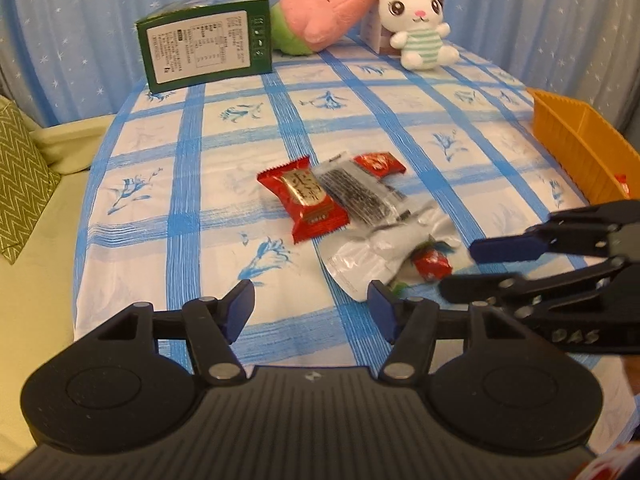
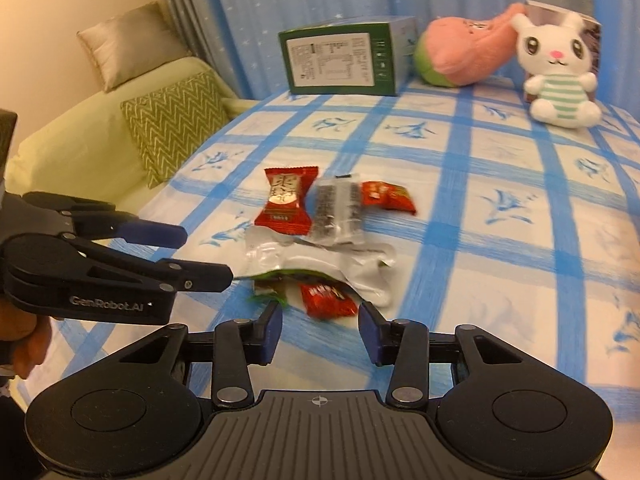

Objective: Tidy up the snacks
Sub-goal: 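Grasp a small red candy with the right gripper while the left grasps the clear green-edged packet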

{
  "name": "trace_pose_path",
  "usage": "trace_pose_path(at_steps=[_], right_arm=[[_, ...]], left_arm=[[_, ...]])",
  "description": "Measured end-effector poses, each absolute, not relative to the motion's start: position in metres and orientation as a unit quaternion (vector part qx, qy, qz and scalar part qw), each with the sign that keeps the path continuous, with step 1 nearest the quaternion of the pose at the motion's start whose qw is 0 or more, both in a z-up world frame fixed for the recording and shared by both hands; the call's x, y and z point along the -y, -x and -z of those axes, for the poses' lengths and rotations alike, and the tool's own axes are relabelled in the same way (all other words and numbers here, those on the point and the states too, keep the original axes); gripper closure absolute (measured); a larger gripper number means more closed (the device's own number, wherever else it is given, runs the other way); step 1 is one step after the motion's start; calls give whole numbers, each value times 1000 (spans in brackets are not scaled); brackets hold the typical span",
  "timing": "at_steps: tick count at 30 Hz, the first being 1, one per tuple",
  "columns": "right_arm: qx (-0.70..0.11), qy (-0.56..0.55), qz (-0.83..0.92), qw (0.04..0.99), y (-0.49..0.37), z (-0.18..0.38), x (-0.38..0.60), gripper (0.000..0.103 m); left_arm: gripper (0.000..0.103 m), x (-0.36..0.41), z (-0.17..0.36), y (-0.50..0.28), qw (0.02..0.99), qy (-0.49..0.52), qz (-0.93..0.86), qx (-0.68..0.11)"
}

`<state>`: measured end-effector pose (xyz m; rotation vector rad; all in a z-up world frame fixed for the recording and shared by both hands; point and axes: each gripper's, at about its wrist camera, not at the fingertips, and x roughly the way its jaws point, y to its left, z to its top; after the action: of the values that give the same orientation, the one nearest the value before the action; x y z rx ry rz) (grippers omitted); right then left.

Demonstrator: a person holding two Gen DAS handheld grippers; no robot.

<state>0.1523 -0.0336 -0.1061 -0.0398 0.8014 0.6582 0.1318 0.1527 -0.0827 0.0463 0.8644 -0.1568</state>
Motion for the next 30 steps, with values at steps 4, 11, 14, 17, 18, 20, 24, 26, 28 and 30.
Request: trace_pose_path(at_steps=[4,11,14,17,18,20,24,26,28,30], right_arm=[[-374,49,-315,871,-158,113,17,66],[-358,108,-304,876,-159,123,5,78],[-352,107,-300,880,-156,121,11,86],[-351,94,-289,886,-152,115,25,86],[-352,90,-282,888,-151,114,32,86],[-356,76,-268,892,-149,111,47,86],[-370,46,-236,897,-146,109,78,86],[-376,37,-225,898,-144,110,92,86],[-379,33,-216,899,-140,110,102,86],[-383,28,-209,900,-137,112,110,86]], left_arm=[[44,-157,82,-132,907,-14,73,-414],[44,-157,80,-132,910,-14,83,-405],[44,-149,79,-131,912,-24,103,-396],[44,-135,78,-132,913,-45,130,-385],[44,-131,78,-133,912,-54,138,-382],[44,-118,79,-137,909,-79,158,-377],[44,-94,86,-149,894,-149,190,-378],[44,-84,90,-156,885,-179,200,-380],[46,-78,94,-164,876,-192,209,-389],[54,-71,100,-173,865,-208,208,-405]])
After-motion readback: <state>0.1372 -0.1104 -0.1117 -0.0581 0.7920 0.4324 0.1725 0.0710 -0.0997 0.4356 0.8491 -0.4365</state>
